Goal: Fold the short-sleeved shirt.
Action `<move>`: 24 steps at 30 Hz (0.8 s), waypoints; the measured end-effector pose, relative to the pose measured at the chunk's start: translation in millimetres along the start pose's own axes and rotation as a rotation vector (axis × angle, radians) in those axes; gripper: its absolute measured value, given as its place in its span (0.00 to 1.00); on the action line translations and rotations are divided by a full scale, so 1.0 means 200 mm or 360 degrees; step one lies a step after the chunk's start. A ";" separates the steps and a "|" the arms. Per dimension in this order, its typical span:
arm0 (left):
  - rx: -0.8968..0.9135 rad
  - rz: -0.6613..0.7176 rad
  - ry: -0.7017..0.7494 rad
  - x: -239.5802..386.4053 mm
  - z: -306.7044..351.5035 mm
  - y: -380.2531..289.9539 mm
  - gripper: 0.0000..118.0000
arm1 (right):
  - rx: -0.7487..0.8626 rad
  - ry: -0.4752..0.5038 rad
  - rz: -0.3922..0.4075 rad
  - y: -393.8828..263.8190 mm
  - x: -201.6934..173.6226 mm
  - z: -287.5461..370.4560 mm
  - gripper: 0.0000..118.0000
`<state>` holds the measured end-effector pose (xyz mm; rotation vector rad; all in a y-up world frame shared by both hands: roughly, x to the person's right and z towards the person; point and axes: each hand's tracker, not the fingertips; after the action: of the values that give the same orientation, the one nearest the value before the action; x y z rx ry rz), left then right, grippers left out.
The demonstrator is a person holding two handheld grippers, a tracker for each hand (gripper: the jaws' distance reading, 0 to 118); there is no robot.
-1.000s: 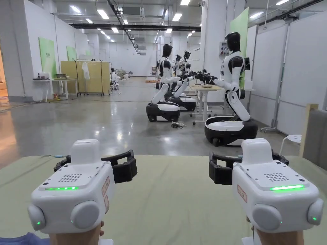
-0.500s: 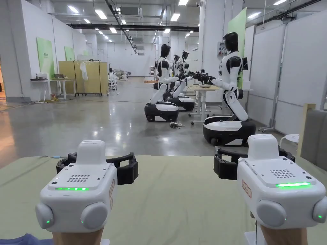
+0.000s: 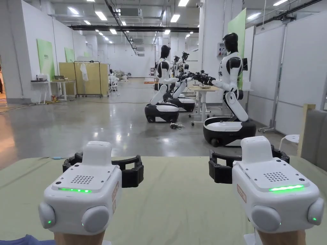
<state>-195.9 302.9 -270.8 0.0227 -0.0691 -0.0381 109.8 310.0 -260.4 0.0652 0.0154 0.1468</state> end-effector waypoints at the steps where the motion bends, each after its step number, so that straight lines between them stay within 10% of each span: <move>1: -0.0001 -0.0008 0.0019 0.01 0.00 0.00 1.00 | 0.0000 0.0001 -0.0013 0.00 0.00 0.00 0.97; 24: 0.0007 0.0079 0.0002 -0.01 0.03 0.00 1.00 | -0.0003 -0.0047 -0.0099 0.01 0.06 0.02 0.97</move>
<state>-197.9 302.7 -265.5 0.0254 -0.0682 0.0114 120.8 313.1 -255.6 0.0647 -0.0122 0.0837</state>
